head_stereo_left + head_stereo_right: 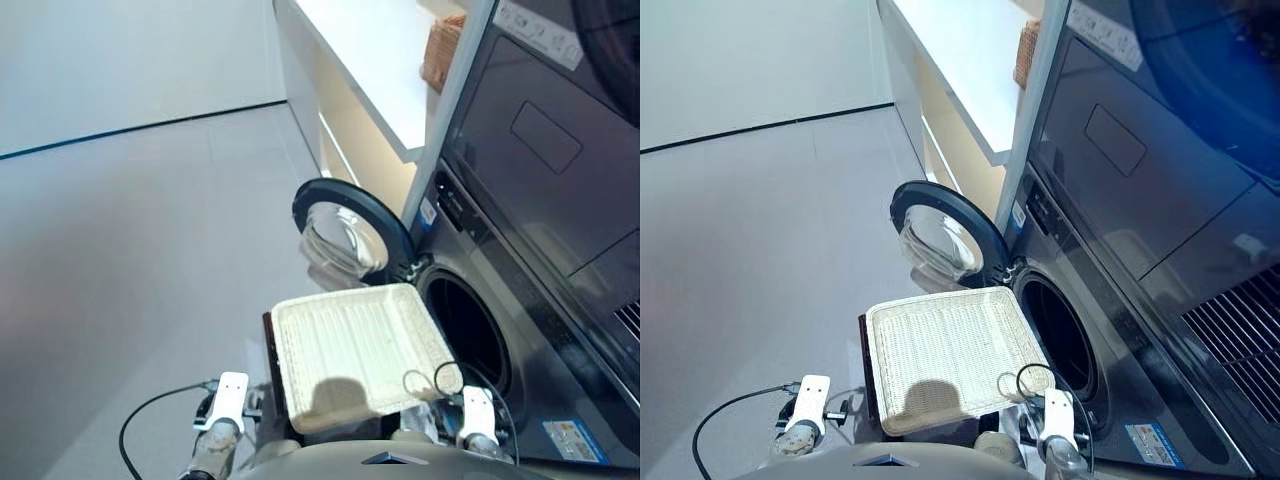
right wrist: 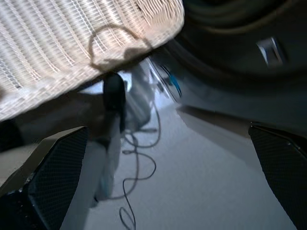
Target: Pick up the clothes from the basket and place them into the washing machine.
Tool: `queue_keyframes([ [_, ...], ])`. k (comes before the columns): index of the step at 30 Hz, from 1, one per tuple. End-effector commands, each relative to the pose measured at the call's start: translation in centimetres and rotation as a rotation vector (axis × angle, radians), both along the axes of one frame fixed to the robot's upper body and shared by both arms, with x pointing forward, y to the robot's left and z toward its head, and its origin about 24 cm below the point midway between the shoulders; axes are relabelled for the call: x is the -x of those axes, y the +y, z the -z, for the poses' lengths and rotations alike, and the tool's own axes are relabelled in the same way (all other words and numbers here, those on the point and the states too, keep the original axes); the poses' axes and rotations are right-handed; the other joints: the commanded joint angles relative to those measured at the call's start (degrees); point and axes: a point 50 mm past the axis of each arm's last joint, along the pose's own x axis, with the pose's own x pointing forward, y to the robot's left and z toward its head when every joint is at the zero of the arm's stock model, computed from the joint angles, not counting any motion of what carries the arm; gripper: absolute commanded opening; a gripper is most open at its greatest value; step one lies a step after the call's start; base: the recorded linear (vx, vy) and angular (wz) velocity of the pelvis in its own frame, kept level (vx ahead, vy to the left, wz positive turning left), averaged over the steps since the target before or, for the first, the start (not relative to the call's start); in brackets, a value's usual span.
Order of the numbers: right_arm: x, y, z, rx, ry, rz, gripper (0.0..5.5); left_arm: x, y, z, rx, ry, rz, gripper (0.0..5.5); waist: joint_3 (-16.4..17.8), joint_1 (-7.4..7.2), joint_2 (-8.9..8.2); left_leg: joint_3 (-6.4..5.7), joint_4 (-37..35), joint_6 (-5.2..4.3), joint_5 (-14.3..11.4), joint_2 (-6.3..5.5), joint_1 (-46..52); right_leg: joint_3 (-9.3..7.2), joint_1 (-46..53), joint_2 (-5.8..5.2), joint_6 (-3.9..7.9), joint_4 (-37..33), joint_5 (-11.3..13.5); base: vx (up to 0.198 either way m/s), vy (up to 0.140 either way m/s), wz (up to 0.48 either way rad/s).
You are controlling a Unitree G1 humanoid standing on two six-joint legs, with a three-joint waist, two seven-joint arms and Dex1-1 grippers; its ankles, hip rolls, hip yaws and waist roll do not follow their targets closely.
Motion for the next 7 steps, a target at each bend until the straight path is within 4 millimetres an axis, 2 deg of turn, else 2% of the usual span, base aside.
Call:
queue_keyframes([
  [1,-2.6,0.4,-0.4,0.000,-0.066,-0.007,5.50,-1.2,0.0,-0.2,0.012,-0.024,0.004,5.50,-0.6,-0.07,-0.64,1.25,0.2,0.68,-0.7,-4.12,1.3,-1.03,1.9,2.44,1.98,2.5,-2.3,0.060,0.002,-0.008],
  [7,-3.8,0.6,-0.7,0.007,-0.099,-0.053,5.50,-1.3,0.2,-0.3,0.013,-0.030,-0.003,5.50,-1.4,-0.02,-0.75,1.41,0.2,0.62,-1.1,-3.75,2.2,-1.00,3.0,2.60,1.86,2.4,-2.9,0.000,0.000,0.000],
])
